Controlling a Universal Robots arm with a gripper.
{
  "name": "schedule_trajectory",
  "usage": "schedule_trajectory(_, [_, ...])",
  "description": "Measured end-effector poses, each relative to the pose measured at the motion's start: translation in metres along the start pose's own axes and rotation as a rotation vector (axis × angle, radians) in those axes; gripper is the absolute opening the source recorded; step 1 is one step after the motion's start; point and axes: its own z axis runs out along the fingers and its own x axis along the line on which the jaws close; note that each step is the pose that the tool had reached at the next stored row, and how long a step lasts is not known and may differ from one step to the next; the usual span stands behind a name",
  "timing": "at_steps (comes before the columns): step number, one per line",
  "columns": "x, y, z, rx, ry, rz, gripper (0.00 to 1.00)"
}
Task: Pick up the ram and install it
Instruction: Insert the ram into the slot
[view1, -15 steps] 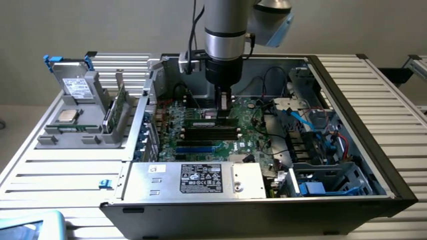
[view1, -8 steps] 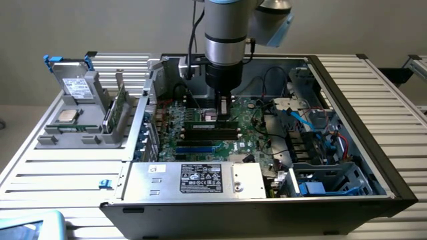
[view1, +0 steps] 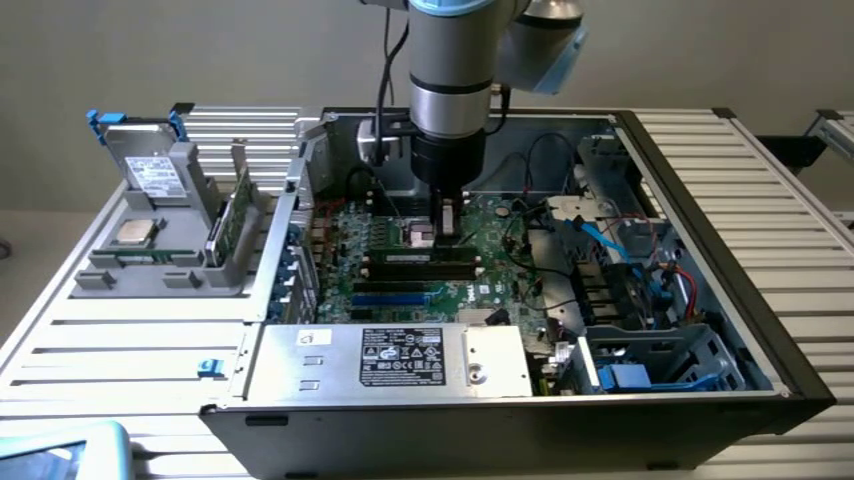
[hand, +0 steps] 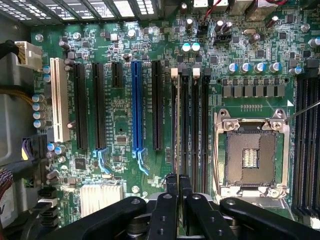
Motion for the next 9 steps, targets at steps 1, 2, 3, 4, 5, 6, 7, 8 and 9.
schedule_trajectory(1, [0.0, -0.0001, 0.0006, 0.001, -0.0001, 0.0, 0.13])
schedule_trajectory(2, [-0.0001, -0.0001, 0.0014, 0.0022, 0.0, 0.0, 0.13])
schedule_trajectory(3, [-0.0001, 0.0, 0.0021, 0.0045, -0.0002, 0.0, 0.13])
schedule_trajectory(4, [-0.0001, 0.0, 0.0024, 0.0072, 0.0001, 0.001, 0.13])
schedule_trajectory(5, [-0.0001, 0.0, 0.0027, 0.0091, 0.0, 0.001, 0.13])
schedule_trajectory(6, [-0.0002, 0.0, 0.0032, 0.0103, -0.0002, 0.001, 0.13])
schedule_trajectory(7, [-0.0002, 0.0, 0.0034, 0.0103, -0.0002, 0.0, 0.13])
schedule_trajectory(8, [-0.0002, 0.0, 0.0036, 0.0103, 0.0, 0.0, 0.13])
schedule_trajectory(9, [-0.0002, 0.0001, 0.0037, 0.0104, 0.0, 0.001, 0.13])
